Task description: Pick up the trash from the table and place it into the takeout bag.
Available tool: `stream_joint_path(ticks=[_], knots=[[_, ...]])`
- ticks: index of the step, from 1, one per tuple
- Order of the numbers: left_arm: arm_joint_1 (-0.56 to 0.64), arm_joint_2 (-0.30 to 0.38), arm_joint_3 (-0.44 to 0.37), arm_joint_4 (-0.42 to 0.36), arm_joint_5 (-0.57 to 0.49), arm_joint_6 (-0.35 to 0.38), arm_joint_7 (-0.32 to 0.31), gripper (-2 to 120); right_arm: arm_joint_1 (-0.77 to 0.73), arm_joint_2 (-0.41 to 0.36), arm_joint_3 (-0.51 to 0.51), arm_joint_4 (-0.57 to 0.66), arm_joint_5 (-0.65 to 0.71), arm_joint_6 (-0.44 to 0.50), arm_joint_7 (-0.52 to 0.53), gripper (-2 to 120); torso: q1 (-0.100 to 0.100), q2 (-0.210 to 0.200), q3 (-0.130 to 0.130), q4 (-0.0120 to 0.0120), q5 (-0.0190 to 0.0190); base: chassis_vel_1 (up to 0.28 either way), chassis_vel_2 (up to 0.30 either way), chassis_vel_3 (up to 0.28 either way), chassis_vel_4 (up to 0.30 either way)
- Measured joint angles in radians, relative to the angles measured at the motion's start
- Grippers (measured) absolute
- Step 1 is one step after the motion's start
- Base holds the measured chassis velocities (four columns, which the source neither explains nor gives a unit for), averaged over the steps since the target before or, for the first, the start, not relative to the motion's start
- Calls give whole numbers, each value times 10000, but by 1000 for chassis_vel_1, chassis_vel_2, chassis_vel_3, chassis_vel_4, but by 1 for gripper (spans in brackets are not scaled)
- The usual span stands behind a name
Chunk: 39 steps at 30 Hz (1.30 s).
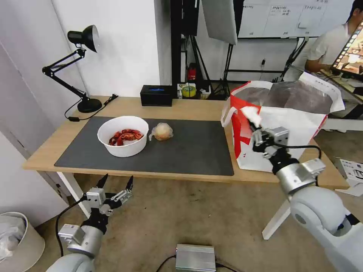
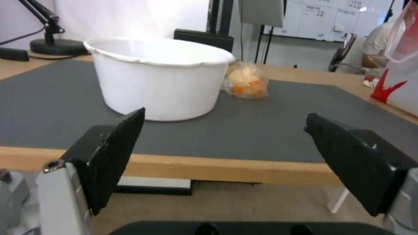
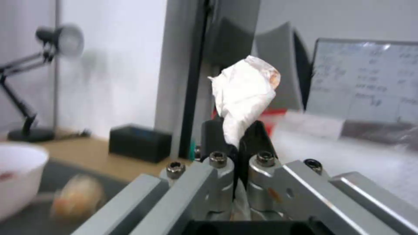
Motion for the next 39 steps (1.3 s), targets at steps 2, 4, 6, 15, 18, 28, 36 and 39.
stream_joint_path(ticks=[2, 4, 6, 15, 18, 28, 36, 39], knots=[[3, 6, -20, 0, -8, -4, 3, 100, -21, 58, 148, 35, 19, 138, 0, 0, 0, 0, 0, 1, -1, 0, 0, 0, 0], [2, 30, -56, 0, -31, -8, 7, 100, 43, 120, 466, 87, 275, 327, 32, 0, 0, -1, 0, 0, 0, 0, 0, 0, 0], [-3, 45, -59, -1, -38, -10, 9, 100, 153, 119, 625, 94, 464, 356, 100, 0, 0, 0, 0, 1, -1, 0, 0, 0, 0], [-196, 99, 64, 166, -56, -13, 16, 100, 1105, -423, 1309, -394, 1396, 49, 548, 0, 1, -1, 1, 1, -1, 0, 0, 0, 0], [-287, 107, 147, 215, -56, -13, 17, 100, 1574, -689, 1315, -651, 1734, -248, 707, 0, 1, -2, 1, 1, 0, 0, 0, 0, 0], [-657, 140, 221, 460, -169, -13, 16, 100, 4067, -1817, 643, -1660, 3399, -1987, 1549, 0, 3, -2, 1, 2, -1, 0, 0, 0, 0], [-776, 165, 216, 534, -244, -11, 20, 100, 5175, -2290, 110, -2394, 5061, -3672, 1845, 0, 3, -1, 1, 2, -1, 0, 0, 0, 0], [-806, 199, 205, 540, -275, -6, 20, 100, 5332, -2296, 21, -2526, 5552, -4101, 2161, 0, 3, -2, 1, 1, -1, 0, 0, 0, 0]])
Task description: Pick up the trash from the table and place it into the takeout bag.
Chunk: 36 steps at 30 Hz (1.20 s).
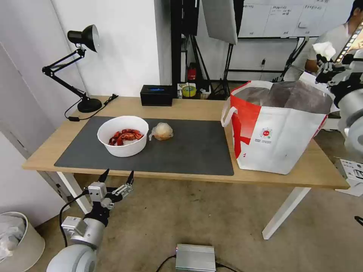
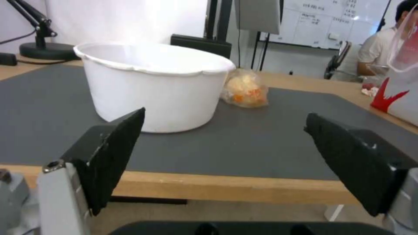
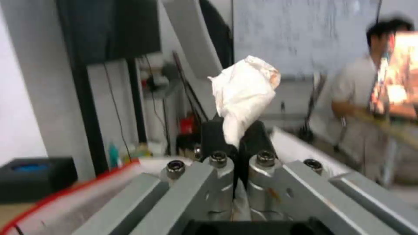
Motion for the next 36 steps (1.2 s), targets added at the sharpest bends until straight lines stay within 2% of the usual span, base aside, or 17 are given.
stream_joint_path(ticks=[2, 13, 16, 22, 25, 27, 29, 31, 35, 36], knots=[[-10, 37, -21, 3, -49, 5, 0, 100, 245, 132, -165, -167, 747, -570, 621, 0, 0, 0, 0, -2, 2, 0, 0, 0, 0], [-72, 43, -18, 53, -83, 22, 1, 100, 1482, 814, -1257, -552, 2863, -2159, 2162, 0, 0, 0, 0, 0, 0, 0, 0, 0, 0], [-65, 24, -50, 46, -94, 23, 2, 100, 1794, 896, -1507, -607, 3322, -2465, 2794, 7, 0, 0, 0, 1, -2, 0, 0, 0, 0], [-62, 23, -66, 69, -106, 23, 9, 100, 2006, 965, -1665, -741, 3571, -2669, 3375, 30, 0, 0, -1, -1, -1, 0, 0, 0, 0], [-75, 17, -35, 77, -106, 23, 9, 100, 1972, 968, -1639, -768, 3576, -2675, 3386, 37, 0, 0, -1, 0, -1, 0, 0, 0, 0], [-82, 5, 24, 104, -105, 24, 10, 100, 1874, 970, -1545, -777, 3572, -2674, 3374, 48, 0, 1, -1, -1, 0, 0, 0, 0, 0], [-85, 5, 34, 115, -101, 26, 9, 100, 1857, 972, -1524, -778, 3569, -2671, 3366, 52, -1, 0, -1, -1, -1, 0, 0, 0, 0], [-104, 17, 52, 140, -94, 30, 10, 100, 1810, 989, -1471, -775, 3552, -2647, 3313, 64, -1, 0, -1, -1, 0, 0, 0, 0, 0], [-111, 26, 51, 145, -93, 33, 9, 100, 1792, 997, -1460, -770, 3533, -2627, 3268, 70, -2, 1, -1, 0, -1, 0, 0, 0, 0], [-113, 30, 36, 148, -93, 34, 9, 100, 1778, 1013, -1444, -769, 3507, -2601, 3232, 78, -2, 1, -1, -1, -1, 0, 0, 0, 0]])
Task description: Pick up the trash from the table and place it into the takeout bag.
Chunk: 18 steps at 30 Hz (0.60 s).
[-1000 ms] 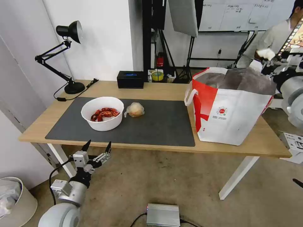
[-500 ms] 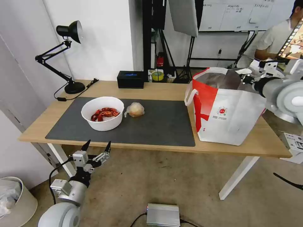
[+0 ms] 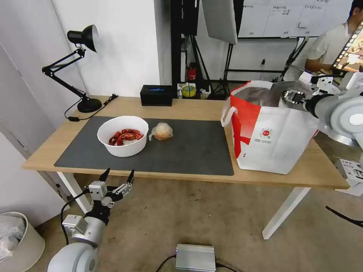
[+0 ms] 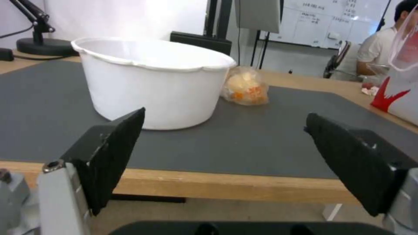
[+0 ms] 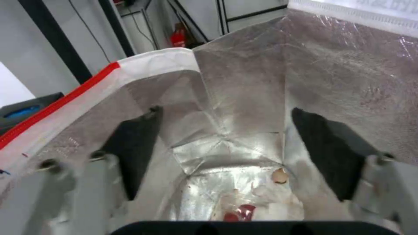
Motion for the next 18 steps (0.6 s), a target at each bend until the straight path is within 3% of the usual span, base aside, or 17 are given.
stream_joint_path(ticks=[3, 6, 8, 11, 12, 18], knots=[[17, 0, -23, -6, 0, 1, 1, 100, -54, 45, 67, 0, -48, 115, -83, 89, 0, 0, 0, 1, 0, 0, 0, 0, 0], [42, -13, -36, -56, 1, 2, 1, 100, -424, 119, 273, 101, -629, 914, -892, 98, 0, 0, 1, 2, 0, 0, 0, 0, 0], [45, -20, -39, -70, 1, 1, 1, 100, -648, 123, 364, 171, -957, 1334, -1336, 99, 0, 0, 0, 1, 0, 0, 0, 0, 0], [49, -36, -41, -81, 2, 2, 0, 100, -1326, 118, 618, 459, -1883, 2904, -2550, 100, 0, 0, 0, 0, 1, 0, 0, 0, 0], [49, -36, -41, -81, 2, 2, 0, 100, -1326, 118, 618, 459, -1883, 2904, -2550, 100, 0, 0, 0, 0, 1, 0, 0, 0, 0], [62, -42, -72, -103, 7, 2, -1, 100, -2391, 288, 878, 1073, -3313, 4978, -3923, 100, 0, 0, 0, 1, 0, 0, 0, 0, 0]])
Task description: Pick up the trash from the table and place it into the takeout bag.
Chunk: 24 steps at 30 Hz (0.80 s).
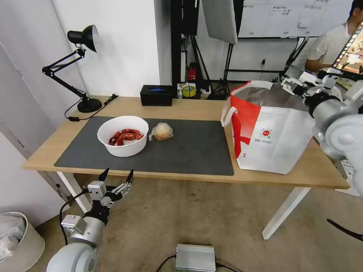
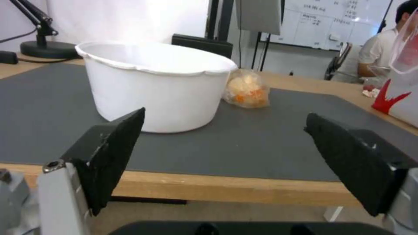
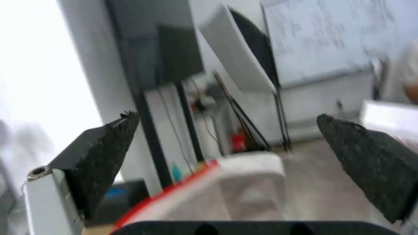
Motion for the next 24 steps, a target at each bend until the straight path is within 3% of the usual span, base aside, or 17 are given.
stream_joint_path(ticks=[5, 9, 13, 24], knots=[[57, -35, -87, -33, 0, 0, -3, 100, -882, 147, 99, 685, -1245, 1102, -860, 100, -1, 0, 0, -1, 0, 0, 0, 0, 0], [79, -64, -137, -50, -1, 0, -16, 100, -1335, 360, -1, 1121, -2132, 1757, -974, 100, -1, 0, 0, 0, -1, 0, 0, 0, 0], [167, -150, -139, -145, 5, -3, -69, 100, -1986, 661, -170, 1416, -3944, 2615, -1001, 100, -1, 0, 0, 0, -1, 0, 0, 0, 0], [245, -172, -244, -177, 14, -96, -166, 100, -4065, 1603, -34, 1634, -6199, 3516, -1366, 100, -1, 0, 0, -2, 0, 0, 0, 0, 0]])
